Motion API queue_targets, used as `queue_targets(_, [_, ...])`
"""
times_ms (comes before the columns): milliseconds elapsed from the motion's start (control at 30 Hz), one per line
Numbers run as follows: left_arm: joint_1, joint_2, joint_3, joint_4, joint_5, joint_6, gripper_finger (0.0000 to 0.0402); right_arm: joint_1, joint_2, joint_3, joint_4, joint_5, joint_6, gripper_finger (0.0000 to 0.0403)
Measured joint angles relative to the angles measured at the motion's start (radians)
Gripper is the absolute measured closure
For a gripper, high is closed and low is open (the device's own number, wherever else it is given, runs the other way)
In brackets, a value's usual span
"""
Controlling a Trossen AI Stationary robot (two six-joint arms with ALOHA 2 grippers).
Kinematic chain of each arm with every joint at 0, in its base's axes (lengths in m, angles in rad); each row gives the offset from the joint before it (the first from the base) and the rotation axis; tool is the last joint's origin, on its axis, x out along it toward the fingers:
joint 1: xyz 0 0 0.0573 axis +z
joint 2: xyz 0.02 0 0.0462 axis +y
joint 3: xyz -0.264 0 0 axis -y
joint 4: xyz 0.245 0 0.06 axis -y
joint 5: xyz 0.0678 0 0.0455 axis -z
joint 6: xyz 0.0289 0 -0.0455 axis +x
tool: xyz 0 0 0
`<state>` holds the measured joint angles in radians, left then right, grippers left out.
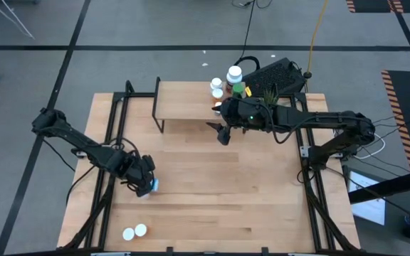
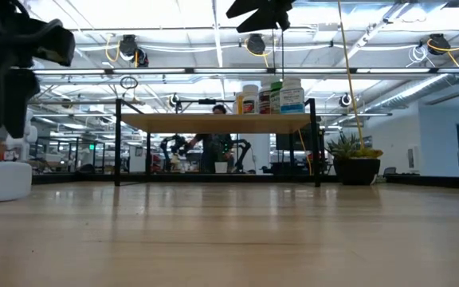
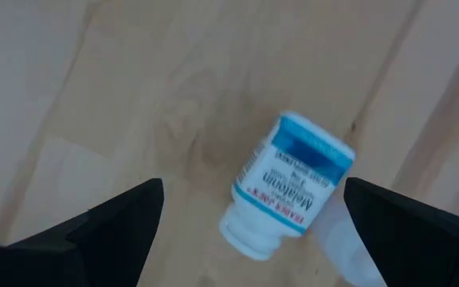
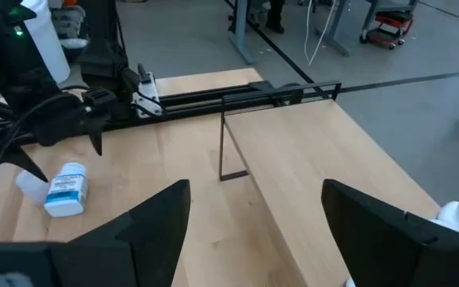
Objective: Pick and place medicine bottles onto shelf by color
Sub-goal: Put the white medicine bottle on the shelf
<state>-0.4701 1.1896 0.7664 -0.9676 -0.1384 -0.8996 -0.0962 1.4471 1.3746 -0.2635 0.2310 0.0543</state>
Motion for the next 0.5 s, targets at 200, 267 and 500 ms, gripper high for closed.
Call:
queue_targets(200, [0.030, 0.002, 0.001, -0.026, 0.017, -0.168, 0.0009, 0.010, 0.000, 0.000, 0.003, -0.029, 0.029, 0.0126])
queue_targets(267, [0.051, 0.001, 0.001, -0.076, 0.047, -0.257, 0.0009, 0.032, 0.013, 0.000, 0.014, -0.052, 0.040, 0.0126])
queue_targets(500, [0.093, 0.001, 0.048, -0.254, 0.144, -0.344, 0.0009, 0.150, 0.212, 0.000, 0.262, -0.185, 0.012, 0.0121])
